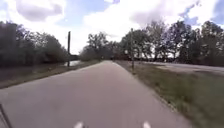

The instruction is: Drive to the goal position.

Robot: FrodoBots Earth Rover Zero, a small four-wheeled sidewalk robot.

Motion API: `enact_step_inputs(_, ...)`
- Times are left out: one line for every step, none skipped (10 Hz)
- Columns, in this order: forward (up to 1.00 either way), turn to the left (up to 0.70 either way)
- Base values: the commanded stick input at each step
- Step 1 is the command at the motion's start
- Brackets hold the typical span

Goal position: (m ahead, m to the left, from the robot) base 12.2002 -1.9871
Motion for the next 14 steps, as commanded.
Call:
enact_step_inputs(1.0, 0.0)
enact_step_inputs(1.0, 0.0)
enact_step_inputs(1.0, 0.0)
enact_step_inputs(1.0, 0.0)
enact_step_inputs(1.0, 0.0)
enact_step_inputs(1.0, 0.0)
enact_step_inputs(1.0, 0.0)
enact_step_inputs(1.0, 0.0)
enact_step_inputs(1.0, 0.0)
enact_step_inputs(1.0, 0.0)
enact_step_inputs(1.0, 0.0)
enact_step_inputs(1.0, 0.0)
enact_step_inputs(1.0, 0.0)
enact_step_inputs(1.0, 0.0)
